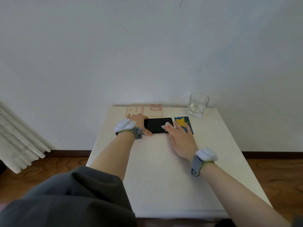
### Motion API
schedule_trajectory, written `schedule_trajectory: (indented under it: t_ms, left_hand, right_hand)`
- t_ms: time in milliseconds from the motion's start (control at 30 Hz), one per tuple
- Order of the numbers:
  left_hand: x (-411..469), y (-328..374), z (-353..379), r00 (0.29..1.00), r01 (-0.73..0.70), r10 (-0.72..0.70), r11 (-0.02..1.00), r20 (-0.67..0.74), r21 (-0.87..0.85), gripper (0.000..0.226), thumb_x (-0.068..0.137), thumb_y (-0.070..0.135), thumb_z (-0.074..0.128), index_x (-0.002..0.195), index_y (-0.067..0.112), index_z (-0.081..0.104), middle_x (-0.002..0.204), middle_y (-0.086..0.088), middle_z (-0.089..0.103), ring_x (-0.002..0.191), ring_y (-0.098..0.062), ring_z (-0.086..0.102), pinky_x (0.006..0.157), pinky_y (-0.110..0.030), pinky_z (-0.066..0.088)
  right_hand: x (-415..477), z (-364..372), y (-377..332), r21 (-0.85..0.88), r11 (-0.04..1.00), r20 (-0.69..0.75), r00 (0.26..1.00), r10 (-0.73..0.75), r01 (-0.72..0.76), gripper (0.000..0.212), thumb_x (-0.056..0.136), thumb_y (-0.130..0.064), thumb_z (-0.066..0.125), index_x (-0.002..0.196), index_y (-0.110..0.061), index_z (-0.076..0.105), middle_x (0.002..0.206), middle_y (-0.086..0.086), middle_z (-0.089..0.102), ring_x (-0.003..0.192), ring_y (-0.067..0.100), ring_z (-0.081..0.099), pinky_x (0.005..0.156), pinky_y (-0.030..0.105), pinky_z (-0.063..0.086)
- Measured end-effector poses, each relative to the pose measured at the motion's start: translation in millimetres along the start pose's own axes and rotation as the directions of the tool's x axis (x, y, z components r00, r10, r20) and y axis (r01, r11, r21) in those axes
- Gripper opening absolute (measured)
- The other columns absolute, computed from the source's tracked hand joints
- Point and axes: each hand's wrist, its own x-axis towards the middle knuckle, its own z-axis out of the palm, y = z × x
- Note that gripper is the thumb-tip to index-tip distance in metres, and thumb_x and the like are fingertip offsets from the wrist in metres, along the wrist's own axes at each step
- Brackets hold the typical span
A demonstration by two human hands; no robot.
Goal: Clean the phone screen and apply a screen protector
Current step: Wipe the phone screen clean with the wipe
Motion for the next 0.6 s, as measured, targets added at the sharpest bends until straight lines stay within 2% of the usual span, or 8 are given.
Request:
schedule_trajectory:
  t_ms: [100,300,600]
  left_hand:
    - [-0.3,0.2,-0.5,1.0,0.002,-0.002,1.0,0.0,0.013,0.087,0.064,0.054,0.077,0.138,0.027,0.042,0.132,-0.001,0.051,0.125,-0.027,0.044,0.113,-0.039,0.02]
    - [1.7,-0.9,0.0,1.0,0.004,-0.005,1.0,0.011,0.009,0.087,0.062,0.056,0.077,0.138,0.028,0.042,0.131,0.0,0.051,0.124,-0.027,0.044,0.111,-0.038,0.022]
    - [0.4,3.0,-2.2,0.999,-0.028,0.028,0.999,0.029,0.027,0.086,0.066,0.054,0.076,0.139,0.026,0.04,0.135,-0.001,0.048,0.126,-0.027,0.042,0.114,-0.04,0.017]
  right_hand:
    - [0.9,0.5,0.4,0.007,0.998,-0.011,0.998,0.062,-0.062,0.049,0.102,-0.017,0.024,0.149,-0.029,0.019,0.159,-0.013,0.015,0.149,0.011,0.004,0.119,0.04,-0.005]
    - [-16.9,3.0,-3.3,-0.012,1.0,-0.064,0.998,0.008,-0.009,0.046,0.103,-0.022,0.022,0.149,-0.027,0.022,0.159,-0.01,0.016,0.149,0.012,0.005,0.119,0.039,-0.005]
    - [20.1,-8.2,3.9,0.01,0.996,-0.007,0.996,0.094,-0.094,0.045,0.103,-0.016,0.02,0.147,-0.024,0.027,0.156,-0.01,0.026,0.148,0.014,0.008,0.119,0.04,-0.002]
